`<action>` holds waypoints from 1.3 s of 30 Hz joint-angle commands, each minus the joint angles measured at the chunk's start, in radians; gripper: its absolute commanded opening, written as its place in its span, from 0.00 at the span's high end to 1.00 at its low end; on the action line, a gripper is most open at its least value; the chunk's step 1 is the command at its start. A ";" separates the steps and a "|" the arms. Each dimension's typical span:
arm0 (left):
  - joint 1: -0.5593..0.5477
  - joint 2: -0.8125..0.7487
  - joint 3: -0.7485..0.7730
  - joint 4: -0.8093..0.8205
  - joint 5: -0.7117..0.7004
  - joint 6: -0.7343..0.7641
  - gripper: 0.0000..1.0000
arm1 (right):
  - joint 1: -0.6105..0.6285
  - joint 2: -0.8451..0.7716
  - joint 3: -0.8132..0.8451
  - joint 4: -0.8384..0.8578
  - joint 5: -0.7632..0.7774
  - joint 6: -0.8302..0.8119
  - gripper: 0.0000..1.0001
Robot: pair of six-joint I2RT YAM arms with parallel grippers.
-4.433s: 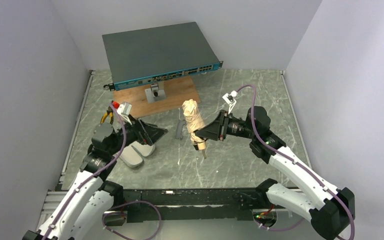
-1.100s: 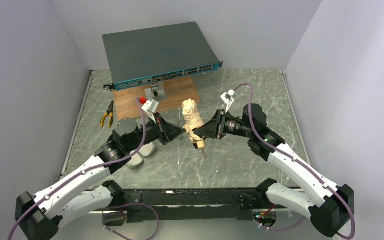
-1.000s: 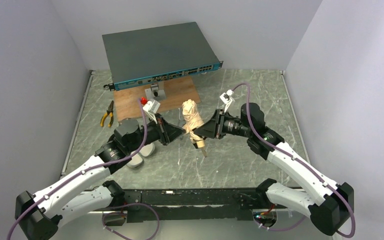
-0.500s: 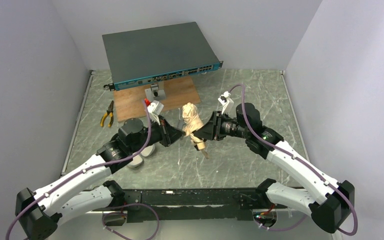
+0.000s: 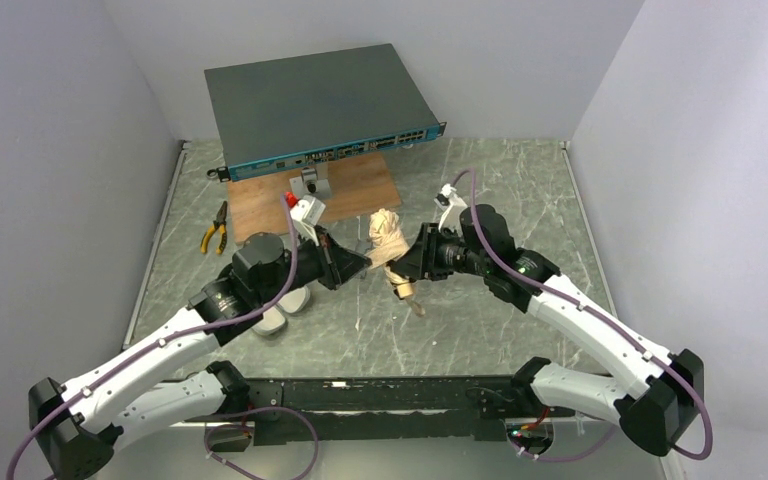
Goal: Open the umbrella
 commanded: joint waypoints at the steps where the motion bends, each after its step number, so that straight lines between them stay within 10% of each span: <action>1: -0.011 -0.030 0.083 0.049 0.001 0.012 1.00 | 0.000 0.010 0.037 -0.032 0.110 -0.031 1.00; 13: -0.015 0.080 0.219 -0.002 -0.042 0.017 1.00 | 0.046 0.039 0.032 -0.023 0.121 -0.032 1.00; 18: -0.015 0.215 0.467 -0.178 -0.103 0.076 0.62 | 0.047 0.044 0.013 -0.006 0.100 -0.022 1.00; 24: -0.013 0.588 1.242 -0.740 -0.373 0.161 0.05 | 0.046 0.028 0.017 -0.012 0.094 -0.021 1.00; 26: -0.013 0.617 1.298 -0.788 -0.387 0.167 0.01 | 0.047 0.008 0.015 -0.016 0.094 -0.022 1.00; 39: -0.007 0.073 0.357 -0.349 -0.221 0.098 0.01 | 0.040 -0.060 0.009 -0.036 0.113 -0.051 1.00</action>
